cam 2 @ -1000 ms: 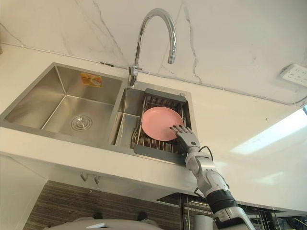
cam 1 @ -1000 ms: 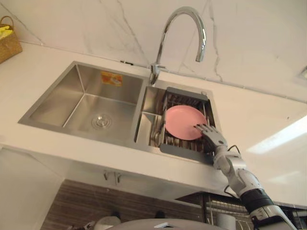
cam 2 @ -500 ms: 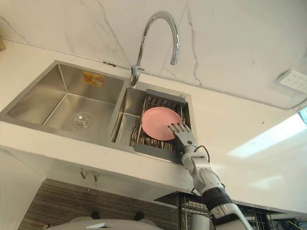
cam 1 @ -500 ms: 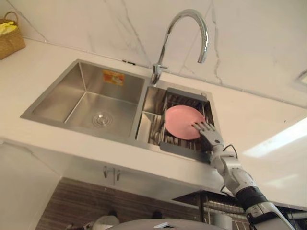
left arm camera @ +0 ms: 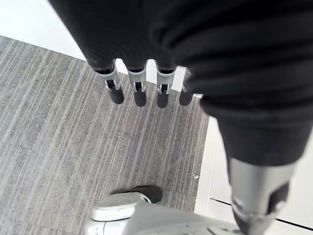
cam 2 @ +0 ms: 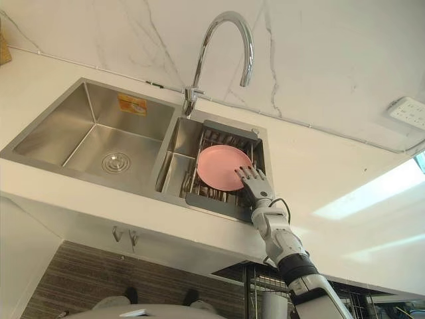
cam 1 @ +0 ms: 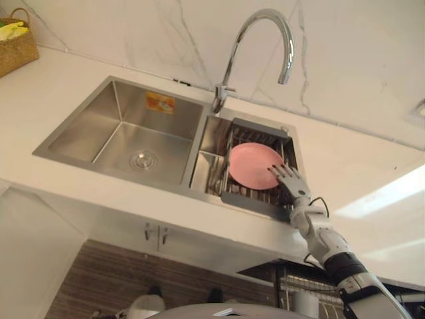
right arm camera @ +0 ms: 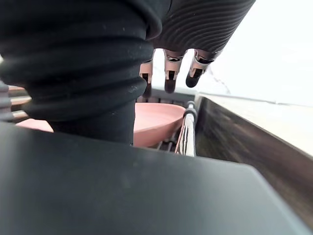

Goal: Walk over to the sink, pick up the cup, carry it to the dishwasher, place the cup inside the dishwasher, then close the dishwasher door

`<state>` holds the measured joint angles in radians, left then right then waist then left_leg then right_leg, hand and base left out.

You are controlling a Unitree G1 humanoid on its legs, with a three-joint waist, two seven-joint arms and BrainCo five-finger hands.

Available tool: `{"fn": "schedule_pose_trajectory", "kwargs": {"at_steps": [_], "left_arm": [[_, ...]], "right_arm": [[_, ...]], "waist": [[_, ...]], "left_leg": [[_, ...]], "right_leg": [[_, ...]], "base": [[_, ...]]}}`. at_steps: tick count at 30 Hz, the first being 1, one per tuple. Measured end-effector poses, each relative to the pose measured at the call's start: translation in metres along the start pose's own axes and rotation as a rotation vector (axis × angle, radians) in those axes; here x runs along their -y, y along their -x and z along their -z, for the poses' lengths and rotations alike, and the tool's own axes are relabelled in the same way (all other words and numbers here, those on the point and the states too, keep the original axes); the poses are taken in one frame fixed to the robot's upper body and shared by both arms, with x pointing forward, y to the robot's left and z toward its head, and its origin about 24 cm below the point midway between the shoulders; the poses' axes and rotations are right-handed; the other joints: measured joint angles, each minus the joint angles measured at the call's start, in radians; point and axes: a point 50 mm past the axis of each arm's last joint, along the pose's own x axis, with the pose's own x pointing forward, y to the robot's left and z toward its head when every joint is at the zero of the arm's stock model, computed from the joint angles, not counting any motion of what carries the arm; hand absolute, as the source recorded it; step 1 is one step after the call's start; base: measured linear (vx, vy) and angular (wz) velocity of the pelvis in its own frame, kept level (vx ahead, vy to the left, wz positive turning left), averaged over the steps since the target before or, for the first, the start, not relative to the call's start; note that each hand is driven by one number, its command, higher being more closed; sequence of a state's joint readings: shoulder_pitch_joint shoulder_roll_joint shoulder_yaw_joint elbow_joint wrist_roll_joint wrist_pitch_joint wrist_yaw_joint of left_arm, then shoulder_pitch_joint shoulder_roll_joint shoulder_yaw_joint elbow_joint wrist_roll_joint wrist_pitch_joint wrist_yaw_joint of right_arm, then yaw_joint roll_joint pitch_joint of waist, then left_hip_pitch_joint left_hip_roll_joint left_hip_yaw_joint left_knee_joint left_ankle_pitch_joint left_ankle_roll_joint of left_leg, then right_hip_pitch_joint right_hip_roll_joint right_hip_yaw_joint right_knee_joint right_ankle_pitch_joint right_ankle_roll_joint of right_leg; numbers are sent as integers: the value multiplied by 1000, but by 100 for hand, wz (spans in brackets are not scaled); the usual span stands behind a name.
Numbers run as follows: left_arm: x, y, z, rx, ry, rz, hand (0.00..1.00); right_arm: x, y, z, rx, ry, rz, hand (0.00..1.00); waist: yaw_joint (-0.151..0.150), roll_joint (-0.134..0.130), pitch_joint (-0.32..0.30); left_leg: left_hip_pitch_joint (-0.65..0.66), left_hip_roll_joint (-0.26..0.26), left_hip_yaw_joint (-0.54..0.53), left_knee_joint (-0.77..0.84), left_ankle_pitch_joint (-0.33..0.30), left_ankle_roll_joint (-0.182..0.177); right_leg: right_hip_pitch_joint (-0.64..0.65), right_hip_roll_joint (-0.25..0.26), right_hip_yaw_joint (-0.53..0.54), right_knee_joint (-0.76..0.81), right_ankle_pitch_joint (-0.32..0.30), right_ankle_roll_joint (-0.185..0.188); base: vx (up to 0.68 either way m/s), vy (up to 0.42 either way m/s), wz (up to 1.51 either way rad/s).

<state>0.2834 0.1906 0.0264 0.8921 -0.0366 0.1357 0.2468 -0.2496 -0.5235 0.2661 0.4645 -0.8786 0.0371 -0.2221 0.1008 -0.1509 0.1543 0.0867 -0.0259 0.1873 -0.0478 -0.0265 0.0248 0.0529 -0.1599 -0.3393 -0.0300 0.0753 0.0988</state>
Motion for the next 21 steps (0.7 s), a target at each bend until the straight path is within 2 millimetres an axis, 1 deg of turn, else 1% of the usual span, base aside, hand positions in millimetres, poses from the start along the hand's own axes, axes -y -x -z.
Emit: {"fn": "schedule_pose_trajectory", "kwargs": {"at_steps": [2, 6, 12, 14, 15, 16, 18, 19, 20, 21], "left_arm": [[0, 0, 0, 1, -1, 8, 0], [0, 0, 0, -11, -6, 12, 0], [-1, 0, 0, -10, -11, 15, 0], [0, 0, -3, -1, -20, 20, 0], [2, 0, -7, 13, -32, 27, 0], [4, -1, -12, 28, -29, 31, 0], [4, -1, -15, 35, -28, 33, 0], [6, -1, -14, 35, -28, 36, 0], [6, -1, -13, 33, -29, 36, 0], [6, 0, -10, 24, -31, 36, 0]], "right_arm": [[-2, -2, 4, 5, -48, -60, 0], [-1, -4, 4, 76, -60, -142, 0], [-4, 0, 3, 166, -13, -230, 0], [1, -5, 1, 165, -16, -213, 0], [8, -11, 0, 164, -12, -193, 0], [17, -18, -3, 167, -6, -162, 0], [29, -25, -7, 170, 8, -121, 0], [29, -26, -7, 164, 13, -118, 0], [29, -26, -7, 162, 24, -120, 0], [28, -27, -10, 169, 39, -117, 0]], "waist": [[7, 0, 1], [9, -2, 9], [10, -7, 13], [16, -3, 18], [28, 4, 30], [39, 2, 43], [51, 11, 60], [58, 16, 64], [59, 17, 64], [61, 13, 65]], "left_leg": [[-1, 0, 0, 0, 0, 0], [-2, -1, -6, 2, 0, 0], [0, -1, -23, 14, -2, -3], [0, -1, -23, 15, -3, -3], [0, -1, -23, 18, -4, -3], [0, -1, -23, 27, -8, -3], [-1, -1, -25, 30, -10, -4], [1, -2, -28, 31, -9, -2], [0, -2, -32, 32, -1, 8], [-1, -2, -40, 34, 2, 11]], "right_leg": [[0, -3, -1, 0, -1, 1], [2, -6, -2, 0, -1, 1], [16, -6, -10, 7, -2, 2], [16, -6, -10, 7, -2, 3], [17, -6, -10, 7, -2, 3], [20, -6, -11, 8, -2, 3], [20, -5, -15, 9, -1, 2], [20, -5, -23, 9, 2, 2], [20, -5, -27, 9, 6, 7], [23, -3, -31, 8, 7, 7]], "base": [[-1, 36, 2], [16, 21, 3], [50, 11, 9], [0, 0, 0], [0, 0, 0], [0, 0, 0], [37, 7, 8], [65, 2, 14], [119, -12, 16], [135, -19, 10]]}}
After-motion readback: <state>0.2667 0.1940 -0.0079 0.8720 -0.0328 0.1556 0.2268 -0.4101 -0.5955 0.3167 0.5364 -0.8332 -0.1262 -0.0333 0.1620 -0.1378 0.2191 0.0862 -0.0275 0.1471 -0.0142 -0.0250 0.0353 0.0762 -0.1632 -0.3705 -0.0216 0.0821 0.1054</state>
